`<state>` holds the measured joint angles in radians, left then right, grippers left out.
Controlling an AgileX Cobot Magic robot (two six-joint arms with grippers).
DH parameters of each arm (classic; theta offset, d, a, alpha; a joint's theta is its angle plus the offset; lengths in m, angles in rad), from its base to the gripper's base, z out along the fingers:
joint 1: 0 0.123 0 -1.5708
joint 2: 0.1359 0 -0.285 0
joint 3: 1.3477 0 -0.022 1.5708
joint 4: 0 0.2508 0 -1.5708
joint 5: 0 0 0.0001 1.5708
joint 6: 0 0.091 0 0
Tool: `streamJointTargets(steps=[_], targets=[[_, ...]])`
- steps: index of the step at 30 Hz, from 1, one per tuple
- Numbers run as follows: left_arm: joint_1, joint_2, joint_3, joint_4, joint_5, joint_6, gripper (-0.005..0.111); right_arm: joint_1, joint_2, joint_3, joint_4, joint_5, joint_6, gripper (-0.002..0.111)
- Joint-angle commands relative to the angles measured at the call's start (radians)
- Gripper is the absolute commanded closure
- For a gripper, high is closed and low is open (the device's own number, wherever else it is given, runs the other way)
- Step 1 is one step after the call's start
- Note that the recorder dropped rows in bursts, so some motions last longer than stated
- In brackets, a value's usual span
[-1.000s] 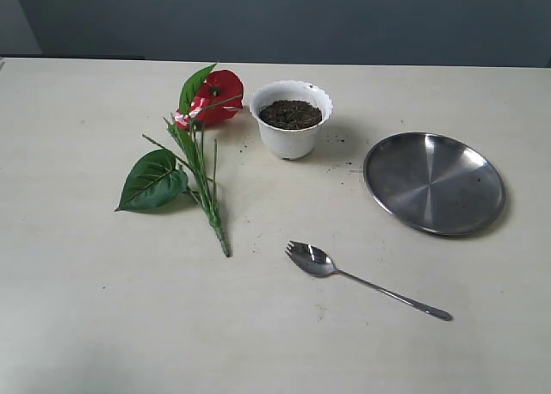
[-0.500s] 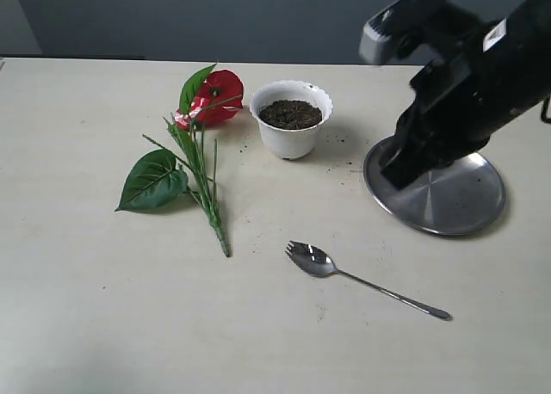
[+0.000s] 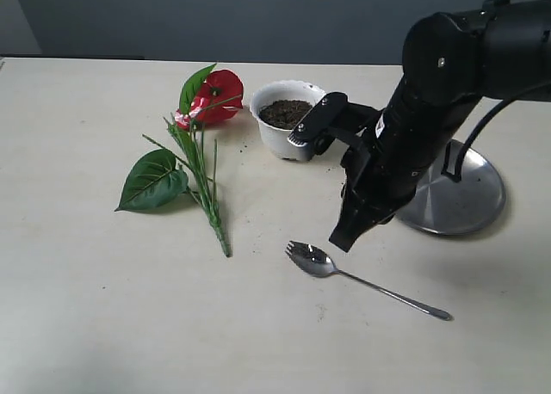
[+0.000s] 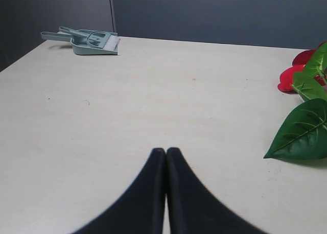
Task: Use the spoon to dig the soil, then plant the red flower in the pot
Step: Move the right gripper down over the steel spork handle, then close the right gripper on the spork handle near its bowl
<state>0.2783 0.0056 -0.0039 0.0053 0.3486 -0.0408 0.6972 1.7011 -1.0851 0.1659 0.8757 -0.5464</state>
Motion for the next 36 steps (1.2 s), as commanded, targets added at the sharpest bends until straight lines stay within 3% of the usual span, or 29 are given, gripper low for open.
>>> streamJointTargets(steps=[1, 4, 6, 8, 9, 15, 25, 36], targets=[[-0.002, -0.006, 0.004, 0.000, -0.012, -0.002, 0.106, 0.002, 0.042, -0.007, -0.004, 0.015, 0.007, 0.109], [-0.002, -0.006, 0.004, 0.000, -0.012, -0.002, 0.106, 0.002, 0.072, -0.007, 0.002, 0.043, 0.007, 0.109], [-0.002, -0.006, 0.004, 0.000, -0.012, -0.002, 0.106, 0.002, 0.090, -0.007, 0.004, 0.065, 0.007, 0.097], [-0.002, -0.006, 0.004, 0.000, -0.012, -0.002, 0.106, 0.002, 0.105, -0.005, 0.047, 0.070, 0.007, 0.077], [-0.002, -0.006, 0.004, 0.000, -0.012, -0.002, 0.106, 0.002, 0.109, -0.005, 0.056, 0.070, 0.007, 0.074], [-0.002, -0.006, 0.004, 0.000, -0.012, -0.002, 0.106, 0.004, 0.122, -0.005, 0.056, 0.033, -0.005, 0.074], [-0.002, -0.006, 0.004, 0.000, -0.012, -0.002, 0.106, 0.004, 0.169, -0.005, 0.042, 0.064, -0.228, 0.074], [-0.002, -0.006, 0.004, 0.000, -0.012, -0.002, 0.106, 0.004, 0.210, -0.007, 0.000, -0.024, -0.267, 0.074]])
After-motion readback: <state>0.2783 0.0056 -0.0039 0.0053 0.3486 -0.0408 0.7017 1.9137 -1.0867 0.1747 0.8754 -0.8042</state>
